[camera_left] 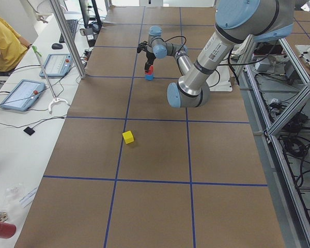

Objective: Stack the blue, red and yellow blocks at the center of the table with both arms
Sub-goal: 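Move the left gripper to the yellow cube and grasp it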

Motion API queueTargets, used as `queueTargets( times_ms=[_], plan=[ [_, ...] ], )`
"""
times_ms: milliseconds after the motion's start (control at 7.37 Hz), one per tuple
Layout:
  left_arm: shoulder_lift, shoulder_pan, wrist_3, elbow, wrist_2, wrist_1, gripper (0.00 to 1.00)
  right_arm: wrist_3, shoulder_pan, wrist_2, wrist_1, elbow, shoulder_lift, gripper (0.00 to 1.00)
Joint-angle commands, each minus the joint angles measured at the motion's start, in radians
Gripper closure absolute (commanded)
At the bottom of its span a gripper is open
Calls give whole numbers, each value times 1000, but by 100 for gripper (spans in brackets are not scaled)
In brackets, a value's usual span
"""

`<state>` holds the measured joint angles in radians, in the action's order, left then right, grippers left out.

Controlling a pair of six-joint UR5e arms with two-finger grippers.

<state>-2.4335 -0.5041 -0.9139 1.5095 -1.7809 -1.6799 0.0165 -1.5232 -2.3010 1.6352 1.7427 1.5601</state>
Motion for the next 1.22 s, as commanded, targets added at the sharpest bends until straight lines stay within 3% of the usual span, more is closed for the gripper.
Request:
queueTargets(
  times_ms=[0, 136, 271, 407, 543, 814, 950, 1085],
  plan=[
    [182, -31, 92, 262, -8, 66, 1, 2, 0, 0, 0, 1, 0, 0],
    [271, -75, 184, 375, -9, 93, 1, 2, 0, 0, 0, 0, 0, 0],
    [395, -147, 270, 427, -78, 74, 1, 2, 0, 0, 0, 1, 0, 0],
    [497, -265, 462, 429, -185, 37, 0, 2, 0, 0, 0, 0, 0, 0],
    [605, -377, 657, 413, -225, -34, 0, 2, 0, -2, 0, 1, 3, 0],
    [685, -564, 997, 251, -406, -151, 0, 3, 0, -2, 0, 1, 5, 0],
    [685, -601, 1083, 128, -481, -263, 0, 3, 0, -2, 0, 1, 5, 0],
    [685, -599, 1089, 27, -491, -396, 0, 2, 0, -2, 0, 1, 5, 0]
  ],
)
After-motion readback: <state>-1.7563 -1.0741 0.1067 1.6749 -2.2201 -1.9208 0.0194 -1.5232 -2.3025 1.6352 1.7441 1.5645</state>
